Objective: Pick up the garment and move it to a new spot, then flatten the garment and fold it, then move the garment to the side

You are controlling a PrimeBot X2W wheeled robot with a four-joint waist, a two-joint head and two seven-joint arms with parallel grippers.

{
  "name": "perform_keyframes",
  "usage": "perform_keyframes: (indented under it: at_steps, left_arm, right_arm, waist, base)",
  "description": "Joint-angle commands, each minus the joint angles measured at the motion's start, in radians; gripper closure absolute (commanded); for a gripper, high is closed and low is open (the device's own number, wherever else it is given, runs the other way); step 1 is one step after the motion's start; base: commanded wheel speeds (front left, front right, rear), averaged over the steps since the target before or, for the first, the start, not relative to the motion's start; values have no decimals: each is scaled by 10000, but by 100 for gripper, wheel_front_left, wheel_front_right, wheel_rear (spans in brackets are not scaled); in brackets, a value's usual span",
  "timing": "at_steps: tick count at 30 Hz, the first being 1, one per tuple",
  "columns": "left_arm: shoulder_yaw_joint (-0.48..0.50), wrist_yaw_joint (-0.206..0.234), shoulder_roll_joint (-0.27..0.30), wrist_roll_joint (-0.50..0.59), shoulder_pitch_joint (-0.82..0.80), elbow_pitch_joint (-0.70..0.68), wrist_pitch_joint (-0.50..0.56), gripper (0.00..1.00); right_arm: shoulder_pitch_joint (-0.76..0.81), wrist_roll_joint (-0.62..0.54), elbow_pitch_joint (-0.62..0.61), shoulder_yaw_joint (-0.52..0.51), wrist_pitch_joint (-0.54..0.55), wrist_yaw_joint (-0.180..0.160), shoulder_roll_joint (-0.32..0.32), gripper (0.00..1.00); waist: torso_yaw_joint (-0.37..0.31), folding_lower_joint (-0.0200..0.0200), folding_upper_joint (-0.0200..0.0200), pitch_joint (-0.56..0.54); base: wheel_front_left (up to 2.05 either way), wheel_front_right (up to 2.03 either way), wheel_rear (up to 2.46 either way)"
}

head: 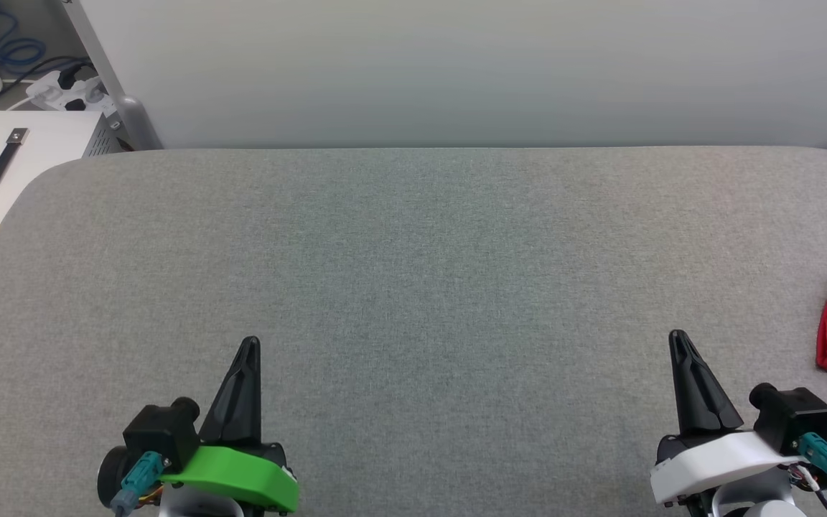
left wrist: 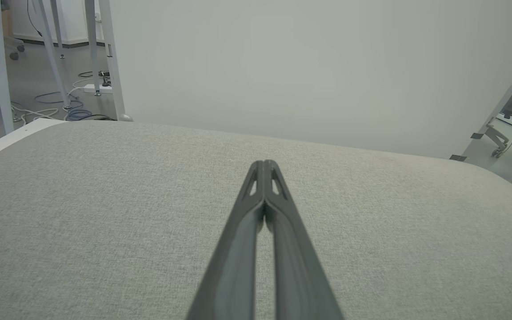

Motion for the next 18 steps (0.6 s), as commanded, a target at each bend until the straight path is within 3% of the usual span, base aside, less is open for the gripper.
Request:
perform_keyframes:
  at_steps: [1,18]
  left_arm:
    - [36,75,-11,105,-52,-54,72,100]
    - [98,247,-22,456,-109,-159,414,100]
  right_arm:
    - [-26,-121,-75,-24,66,-2,9,100]
    - [-52,-422,-196,-63,403,-3,16,100]
  waist:
    - [-2,0,0,-4]
    - [-35,0,0,-48]
  base:
    - [0,0,0]
    - [0,0,0]
